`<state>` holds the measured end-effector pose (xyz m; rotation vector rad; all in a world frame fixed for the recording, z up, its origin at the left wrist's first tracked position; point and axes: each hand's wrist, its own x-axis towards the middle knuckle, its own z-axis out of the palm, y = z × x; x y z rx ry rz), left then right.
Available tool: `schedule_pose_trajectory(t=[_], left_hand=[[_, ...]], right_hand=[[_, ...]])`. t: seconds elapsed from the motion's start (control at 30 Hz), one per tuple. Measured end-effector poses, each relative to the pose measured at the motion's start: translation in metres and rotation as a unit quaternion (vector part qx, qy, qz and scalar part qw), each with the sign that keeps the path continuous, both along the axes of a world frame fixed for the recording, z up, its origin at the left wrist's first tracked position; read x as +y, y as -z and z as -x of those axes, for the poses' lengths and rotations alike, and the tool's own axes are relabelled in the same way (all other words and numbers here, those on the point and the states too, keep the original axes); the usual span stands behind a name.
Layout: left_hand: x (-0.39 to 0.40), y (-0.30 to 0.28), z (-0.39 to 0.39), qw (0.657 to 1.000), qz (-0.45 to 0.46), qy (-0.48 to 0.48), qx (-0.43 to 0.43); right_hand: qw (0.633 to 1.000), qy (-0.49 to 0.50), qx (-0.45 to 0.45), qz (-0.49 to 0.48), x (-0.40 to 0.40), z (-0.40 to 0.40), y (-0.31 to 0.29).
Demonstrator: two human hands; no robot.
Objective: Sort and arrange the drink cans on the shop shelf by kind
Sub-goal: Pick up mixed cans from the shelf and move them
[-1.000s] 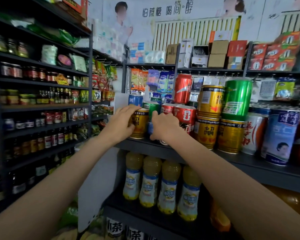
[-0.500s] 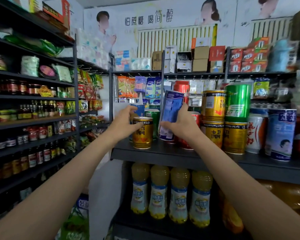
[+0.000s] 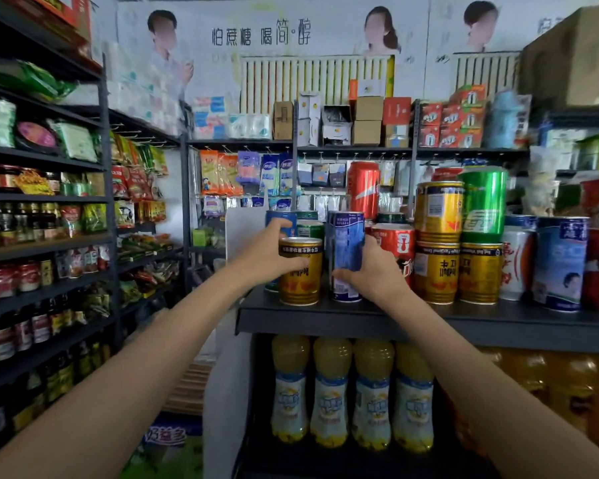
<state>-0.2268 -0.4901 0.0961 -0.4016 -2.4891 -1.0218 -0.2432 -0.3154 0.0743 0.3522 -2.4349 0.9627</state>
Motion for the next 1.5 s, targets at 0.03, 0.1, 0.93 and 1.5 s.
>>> schedule_pose_trajectory(t=[0.03, 0.1, 0.93, 1.5], left_hand=[[0.000, 0.000, 0.002, 1.000, 0.003, -0.001, 0.002], [-0.001, 0.000, 0.003, 1.000, 0.008, -0.006, 0.002], [0.011, -0.039, -0.050, 0.846, -0.489, 0.136, -0.164], [-0.028, 0.017, -0.004, 0.956, -0.264, -0.106, -0.073]], right_hand=[[1.000, 0.012, 0.013, -0.006, -0.001, -0.001, 0.002], [0.999, 0.020, 0.021, -0.018, 0.000, -0.002, 0.003], [0.952, -0.197, 0.222, 0.070, -0.007, -0.060, -0.072], [0.883, -0.111, -0.022, -0.455, -0.047, 0.004, -0.089]])
